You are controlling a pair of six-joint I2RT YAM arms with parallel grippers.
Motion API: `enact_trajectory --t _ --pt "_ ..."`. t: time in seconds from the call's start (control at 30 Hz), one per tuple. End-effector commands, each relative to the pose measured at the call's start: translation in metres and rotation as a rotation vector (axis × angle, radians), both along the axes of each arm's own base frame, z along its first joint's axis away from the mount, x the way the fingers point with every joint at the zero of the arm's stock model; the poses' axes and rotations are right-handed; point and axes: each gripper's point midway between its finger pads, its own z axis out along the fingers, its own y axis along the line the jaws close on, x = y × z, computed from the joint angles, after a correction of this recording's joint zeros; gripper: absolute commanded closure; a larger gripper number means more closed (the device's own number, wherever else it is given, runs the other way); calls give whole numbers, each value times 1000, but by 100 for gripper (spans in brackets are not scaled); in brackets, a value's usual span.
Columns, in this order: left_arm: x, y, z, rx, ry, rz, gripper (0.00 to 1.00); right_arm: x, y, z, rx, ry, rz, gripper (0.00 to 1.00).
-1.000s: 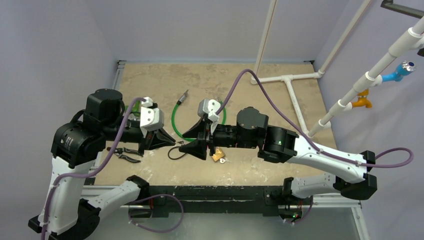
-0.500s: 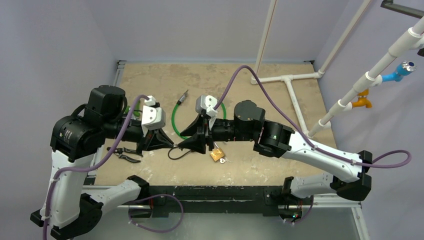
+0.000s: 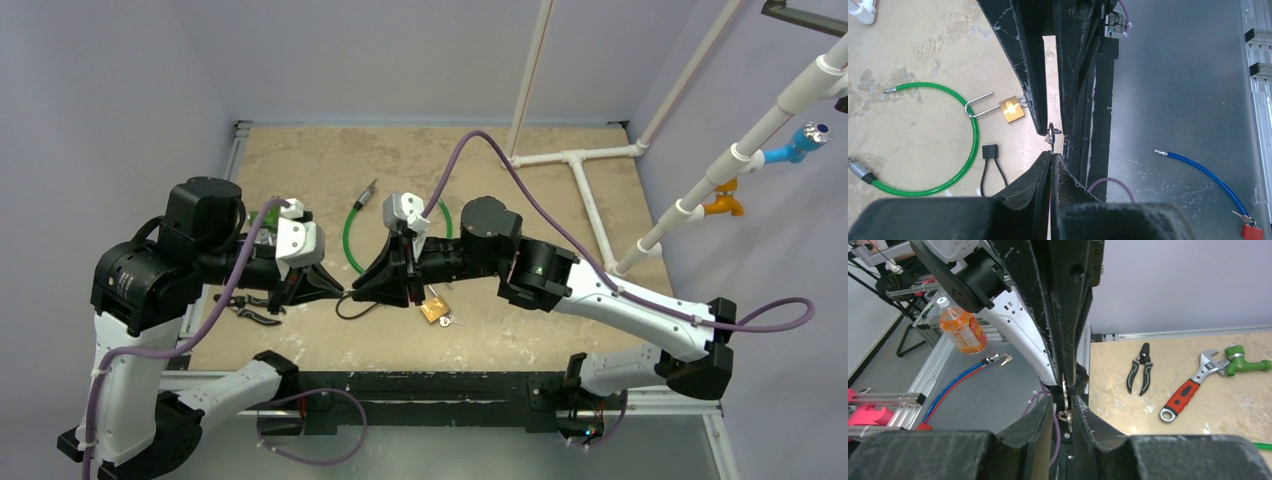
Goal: Unlock with the key
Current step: Pick up the key from the center of the board.
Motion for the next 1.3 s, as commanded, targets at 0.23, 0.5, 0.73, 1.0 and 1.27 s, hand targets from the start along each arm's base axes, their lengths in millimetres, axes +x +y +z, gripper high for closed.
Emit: enact_trajectory --t 0.23,0.5,0.73,1.0,1.27 --pt "10 -1 3 0 -28 35 100 -8 4 18 44 6 61 88" --pt "13 -1 3 3 -37 43 100 -9 6 16 31 17 71 100" --pt "16 1 5 1 -68 61 100 -12 6 8 -10 29 88 100" --pt "16 2 5 0 -79 66 100 -17 5 0 -26 44 117 77" --pt "15 1 7 -9 -78 64 100 -16 6 4 -19 49 115 83"
